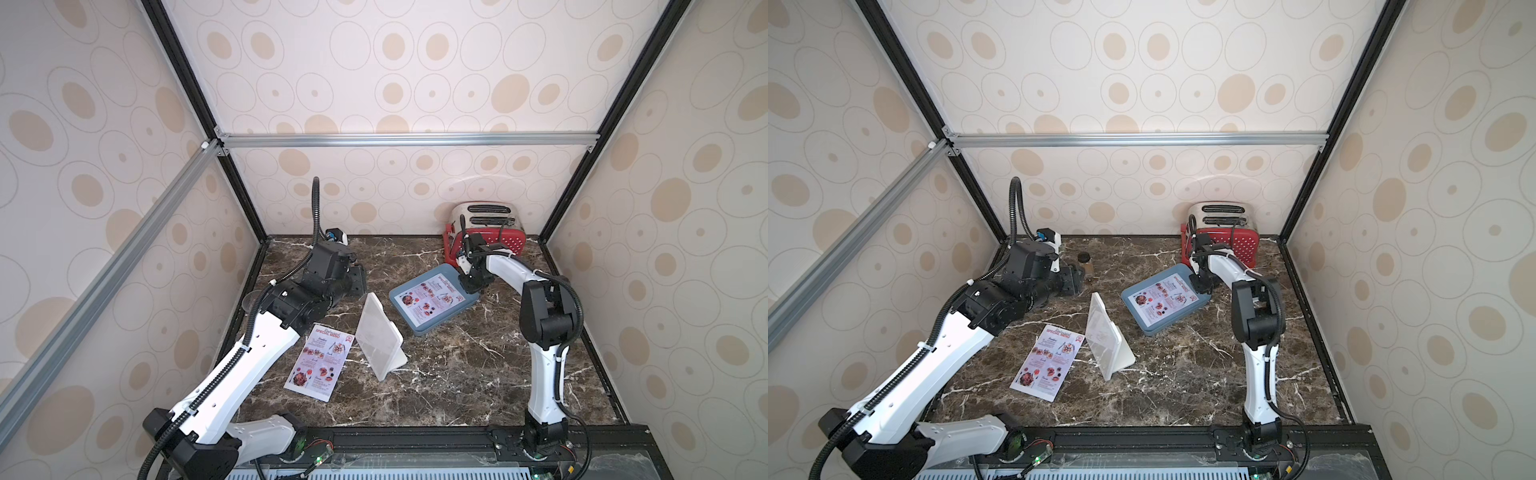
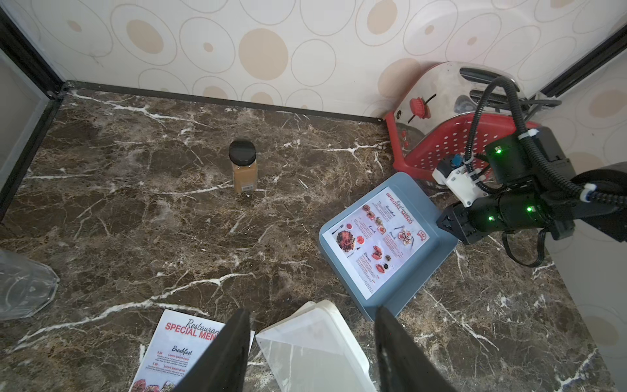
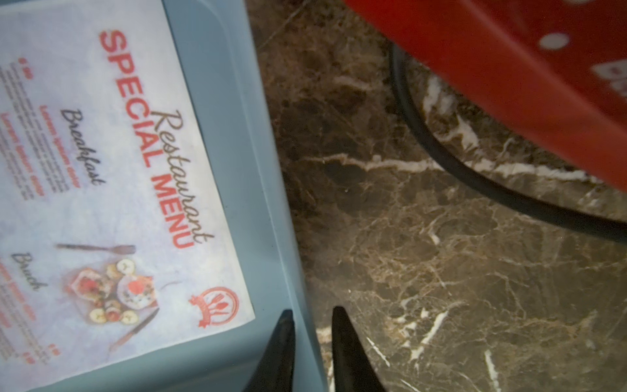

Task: Replace the menus in the menu holders
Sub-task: Move the storage box to the center of the board.

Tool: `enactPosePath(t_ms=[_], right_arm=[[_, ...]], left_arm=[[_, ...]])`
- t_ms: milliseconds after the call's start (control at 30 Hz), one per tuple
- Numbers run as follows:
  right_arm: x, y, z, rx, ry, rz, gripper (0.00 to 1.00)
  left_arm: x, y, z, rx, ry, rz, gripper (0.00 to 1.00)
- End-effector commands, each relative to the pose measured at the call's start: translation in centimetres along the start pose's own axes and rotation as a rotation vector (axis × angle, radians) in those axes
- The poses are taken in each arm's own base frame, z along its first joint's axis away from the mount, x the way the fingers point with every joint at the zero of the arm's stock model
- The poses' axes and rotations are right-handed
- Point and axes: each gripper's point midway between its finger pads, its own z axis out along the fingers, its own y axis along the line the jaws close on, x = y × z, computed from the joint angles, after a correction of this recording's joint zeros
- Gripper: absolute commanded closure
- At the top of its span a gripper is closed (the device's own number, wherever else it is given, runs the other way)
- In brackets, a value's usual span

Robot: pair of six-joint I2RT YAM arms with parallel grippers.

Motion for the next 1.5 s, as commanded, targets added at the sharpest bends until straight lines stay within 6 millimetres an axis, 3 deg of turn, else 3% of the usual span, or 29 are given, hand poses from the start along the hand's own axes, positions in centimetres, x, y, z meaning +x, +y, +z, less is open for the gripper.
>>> enactPosePath(t_ms=[0,167,400,600,800,933,1033,1233,1267,1333,1467], right_arm=[[0.4,0.1,0.1,-0.039,0.016,-0.022,0.84],[2.5,-0.4,-0.8,-0.055,0.026,-0.065,0.95],[9.1,-2.5,-3.3,-0.016,0.033,-0.047,1.0],[15.4,-1.6,-4.2,-0.008,0.076,-0.071,1.0],[19.7,-2.2,-3.4,0.059,0.163,-0.06,0.96],[18.7,-2.9,-4.3,0.088,0.13,-0.02,0.71],[17.7,-3.5,-6.9,0.099,0.096,0.063,0.57],[16.3,-2.0,-14.0,0.0,-0.13,0.292,0.5],[16.5,-1.6,-14.4,-0.027,-0.15,0.351,0.51],[16.2,1.2,-14.6,-0.186,-0.192,0.425,0.54],[16.1,4.6,-12.5,-0.363,-0.144,0.49,0.6]], left_arm=[[-1.3,-0.2,-0.9,-0.005,-0.023,0.011,0.43],[-1.6,-0.2,-1.3,0.001,-0.031,0.01,0.43],[-1.1,-1.8,-0.9,0.074,-0.009,-0.025,0.45],[-0.4,-6.5,-0.3,0.177,0.02,0.032,0.45],[1.0,-12.4,-0.3,0.276,0.068,0.107,0.45],[2.9,-16.0,-0.6,0.311,0.114,0.16,0.44],[4.7,-18.0,-0.4,0.293,0.176,0.155,0.46],[9.7,-20.0,0.3,0.155,0.339,0.22,0.5],[10.6,-20.3,0.4,0.142,0.362,0.244,0.5],[11.6,-20.6,0.5,0.103,0.382,0.28,0.49],[12.1,-19.8,1.0,0.034,0.368,0.29,0.48]])
